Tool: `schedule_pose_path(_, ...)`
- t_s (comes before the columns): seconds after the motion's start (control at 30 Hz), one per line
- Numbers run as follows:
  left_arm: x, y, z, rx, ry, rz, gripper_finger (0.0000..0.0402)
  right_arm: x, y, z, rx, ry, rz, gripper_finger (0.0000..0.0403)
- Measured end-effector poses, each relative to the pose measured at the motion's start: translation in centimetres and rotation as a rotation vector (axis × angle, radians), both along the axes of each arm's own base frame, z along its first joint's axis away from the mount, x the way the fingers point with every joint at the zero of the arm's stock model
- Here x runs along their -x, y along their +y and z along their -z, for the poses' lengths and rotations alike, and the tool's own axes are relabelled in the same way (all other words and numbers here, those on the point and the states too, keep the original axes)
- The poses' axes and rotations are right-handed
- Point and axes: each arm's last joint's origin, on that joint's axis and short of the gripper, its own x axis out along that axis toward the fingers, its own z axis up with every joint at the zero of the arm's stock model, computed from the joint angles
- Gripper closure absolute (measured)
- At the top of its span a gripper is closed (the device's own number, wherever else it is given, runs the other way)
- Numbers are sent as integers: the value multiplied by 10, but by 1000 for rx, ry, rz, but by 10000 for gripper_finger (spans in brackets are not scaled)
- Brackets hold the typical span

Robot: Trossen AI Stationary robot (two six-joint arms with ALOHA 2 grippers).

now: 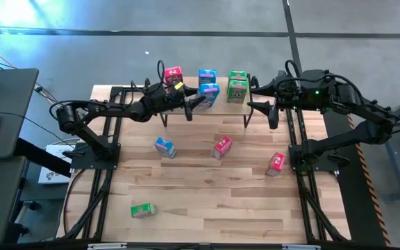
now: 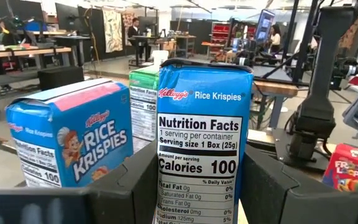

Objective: Stack cereal on shelf
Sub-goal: Put the right blue cereal box on the shelf aligned with the other blue cereal box

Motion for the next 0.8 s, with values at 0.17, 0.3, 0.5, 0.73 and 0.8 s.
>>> schedule_pose_path(0.17, -2, 3, 11, 35, 53, -3, 230, 0, 0, 0, 0, 0, 0, 187)
schedule_pose_path(0.3, -7, 5, 17, 46, 30, -2, 230, 0, 0, 0, 0, 0, 0, 187)
schedule_pose_path(0.5, -12, 5, 25, 68, 22, 13, 230, 0, 0, 0, 0, 0, 0, 187)
schedule_pose_path(0.73, -11, 6, 25, 71, 25, 13, 228, 0, 0, 0, 0, 0, 0, 187)
schedule_pose_path(0.8, -10, 6, 25, 71, 25, 10, 224, 0, 0, 0, 0, 0, 0, 187)
